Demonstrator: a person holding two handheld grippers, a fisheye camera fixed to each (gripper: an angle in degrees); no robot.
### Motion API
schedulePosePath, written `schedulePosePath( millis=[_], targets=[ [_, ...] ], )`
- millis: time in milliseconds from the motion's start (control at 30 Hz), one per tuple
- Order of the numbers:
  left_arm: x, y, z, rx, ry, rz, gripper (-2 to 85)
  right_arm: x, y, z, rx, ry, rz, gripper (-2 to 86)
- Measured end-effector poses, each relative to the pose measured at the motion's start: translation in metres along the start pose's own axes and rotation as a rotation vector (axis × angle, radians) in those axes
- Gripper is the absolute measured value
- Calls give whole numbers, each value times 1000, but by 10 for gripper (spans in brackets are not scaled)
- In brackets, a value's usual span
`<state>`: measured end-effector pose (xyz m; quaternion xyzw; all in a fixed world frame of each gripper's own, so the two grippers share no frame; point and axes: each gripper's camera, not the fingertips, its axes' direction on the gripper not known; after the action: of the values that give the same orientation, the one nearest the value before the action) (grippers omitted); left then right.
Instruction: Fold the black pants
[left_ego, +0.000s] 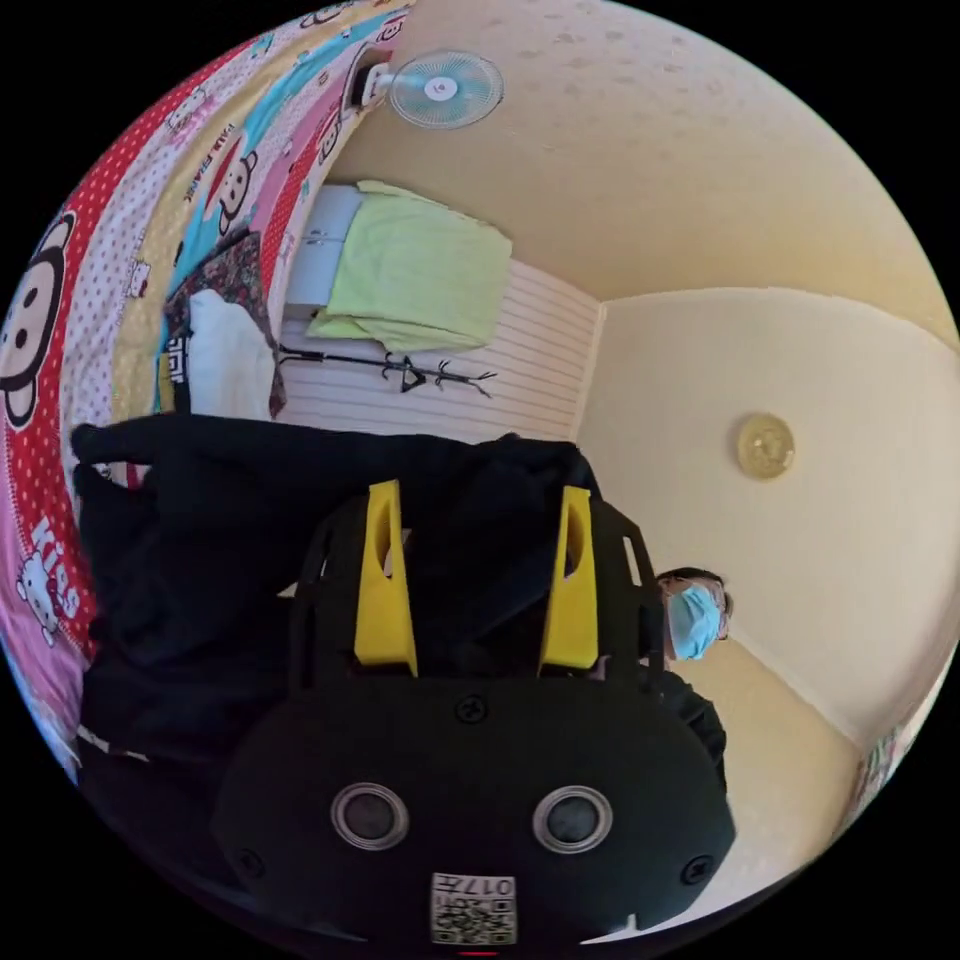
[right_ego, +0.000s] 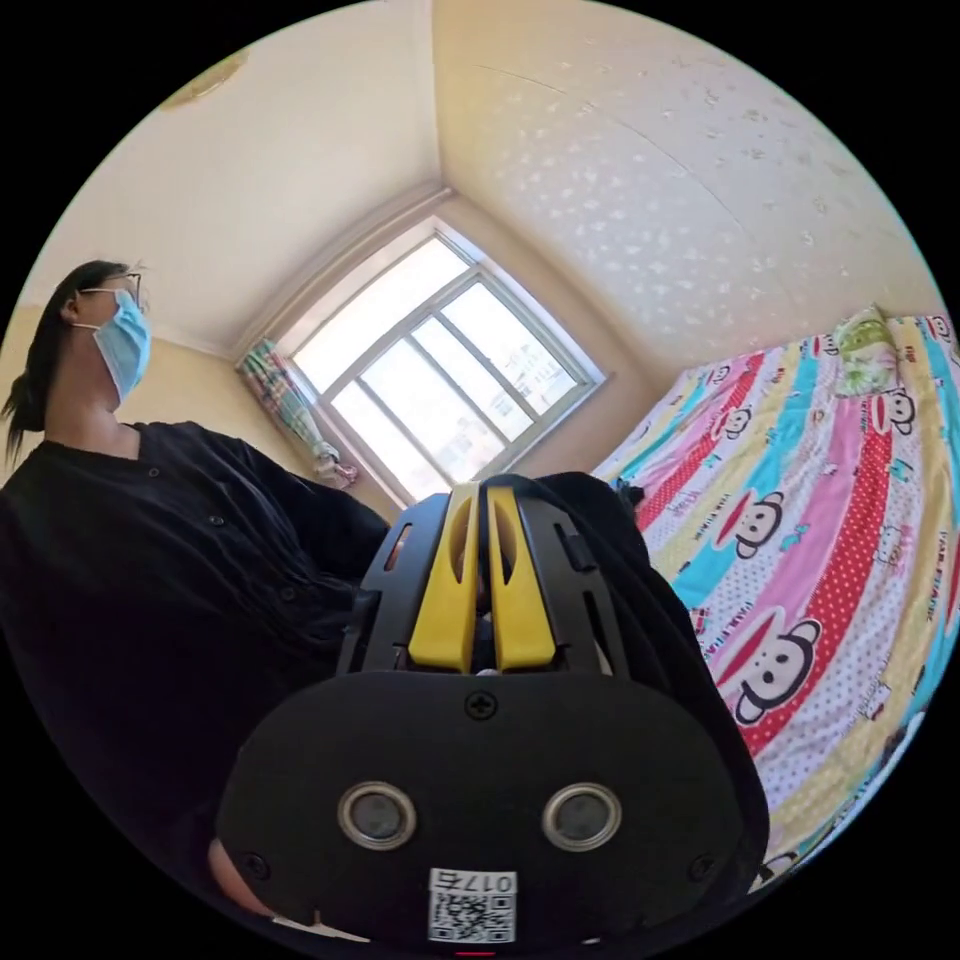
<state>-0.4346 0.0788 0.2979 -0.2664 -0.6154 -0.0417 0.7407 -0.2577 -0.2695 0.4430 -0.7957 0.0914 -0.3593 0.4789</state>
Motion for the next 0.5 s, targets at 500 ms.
schedulePosePath(
  millis=[500],
  targets=[
    [307,38,-72,85,-524,739,90,-74,-141,165,-183,28,-391,12]
  ],
)
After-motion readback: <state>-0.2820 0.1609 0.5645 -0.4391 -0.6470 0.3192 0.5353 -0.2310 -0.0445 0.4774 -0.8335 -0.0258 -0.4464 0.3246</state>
